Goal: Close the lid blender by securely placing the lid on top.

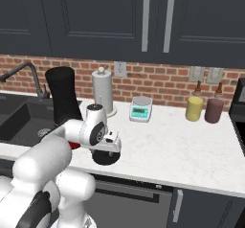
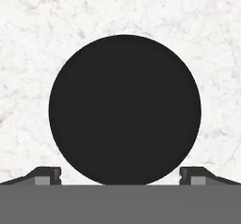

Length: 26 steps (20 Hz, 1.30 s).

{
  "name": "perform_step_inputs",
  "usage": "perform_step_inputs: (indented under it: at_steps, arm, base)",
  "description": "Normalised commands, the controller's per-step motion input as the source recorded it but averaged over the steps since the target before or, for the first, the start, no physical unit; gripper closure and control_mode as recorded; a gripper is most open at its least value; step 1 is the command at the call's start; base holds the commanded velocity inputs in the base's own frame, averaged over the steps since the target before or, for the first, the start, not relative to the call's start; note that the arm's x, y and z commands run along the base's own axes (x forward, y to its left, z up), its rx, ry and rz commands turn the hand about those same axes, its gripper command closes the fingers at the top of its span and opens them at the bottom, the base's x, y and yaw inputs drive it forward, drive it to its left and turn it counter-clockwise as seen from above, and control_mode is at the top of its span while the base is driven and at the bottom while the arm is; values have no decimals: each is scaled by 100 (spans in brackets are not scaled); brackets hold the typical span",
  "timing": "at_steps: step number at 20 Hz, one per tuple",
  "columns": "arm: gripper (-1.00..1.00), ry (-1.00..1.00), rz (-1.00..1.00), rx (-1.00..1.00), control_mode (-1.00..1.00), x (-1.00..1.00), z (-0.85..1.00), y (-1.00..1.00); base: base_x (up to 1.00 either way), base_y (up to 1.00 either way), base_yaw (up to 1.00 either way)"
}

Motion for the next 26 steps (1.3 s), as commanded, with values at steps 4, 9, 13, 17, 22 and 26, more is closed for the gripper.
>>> perform_step_inputs:
  at_steps: [4, 9, 13, 17, 22, 26]
  arm:
    - [-100, 0, 7, 5, -100, 32, -11, -15]
    - [-100, 0, 5, 3, -100, 39, -5, -2]
    - [-100, 0, 1, 0, -100, 37, -6, 0]
    - [-100, 0, 1, 0, -100, 15, -16, 0]
    - [-100, 0, 1, 0, -100, -2, -26, 0]
    - [-100, -1, 1, 0, -100, -17, -20, 0]
  base:
    - [0, 0, 0]
    - [0, 0, 0]
    - [0, 0, 0]
    - [0, 0, 0]
    - [0, 0, 0]
    - [0, 0, 0]
